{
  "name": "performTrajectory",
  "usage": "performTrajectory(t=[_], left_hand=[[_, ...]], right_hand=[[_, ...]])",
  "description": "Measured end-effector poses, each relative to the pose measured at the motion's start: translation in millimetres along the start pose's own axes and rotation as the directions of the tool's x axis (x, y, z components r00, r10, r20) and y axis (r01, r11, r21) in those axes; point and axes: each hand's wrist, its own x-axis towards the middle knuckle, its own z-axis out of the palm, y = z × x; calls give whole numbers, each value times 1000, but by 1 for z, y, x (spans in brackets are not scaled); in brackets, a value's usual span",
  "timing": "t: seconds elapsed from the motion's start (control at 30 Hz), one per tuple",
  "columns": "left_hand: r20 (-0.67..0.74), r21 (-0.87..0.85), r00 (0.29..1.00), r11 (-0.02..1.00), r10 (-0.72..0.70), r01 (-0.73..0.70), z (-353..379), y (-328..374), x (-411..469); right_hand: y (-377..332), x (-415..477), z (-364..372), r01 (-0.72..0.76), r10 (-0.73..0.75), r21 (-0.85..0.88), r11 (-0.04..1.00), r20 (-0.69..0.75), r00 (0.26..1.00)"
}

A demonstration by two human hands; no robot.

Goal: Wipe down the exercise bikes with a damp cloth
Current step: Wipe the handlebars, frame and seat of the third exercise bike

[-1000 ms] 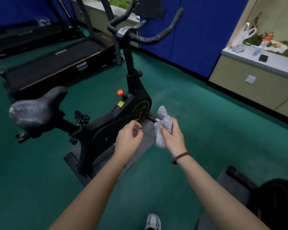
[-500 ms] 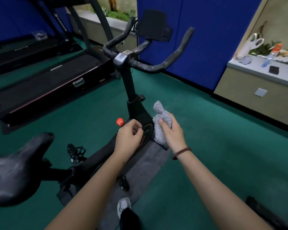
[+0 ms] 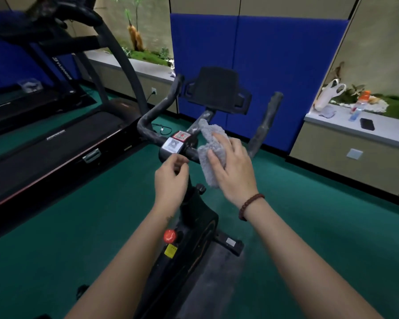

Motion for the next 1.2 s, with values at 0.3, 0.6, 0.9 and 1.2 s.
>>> performTrajectory(t=[0.3, 0.6, 0.9, 1.2], left_hand=[[-183, 12, 982, 998, -50, 54, 24, -17, 69], [-249, 78, 968, 997, 15, 5, 34, -36, 94], [10, 301, 987, 941, 161, -156, 12, -42, 102], [383, 291, 857, 835, 345, -466, 11, -41, 139]], right_hand=[[29, 52, 89, 162, 33, -628, 761, 286, 958], [32, 90, 94, 215, 18, -380, 900, 525, 851], [40, 119, 84, -169, 281, -224, 960, 742, 608], [12, 80, 99, 75, 186, -619, 782, 346, 920]])
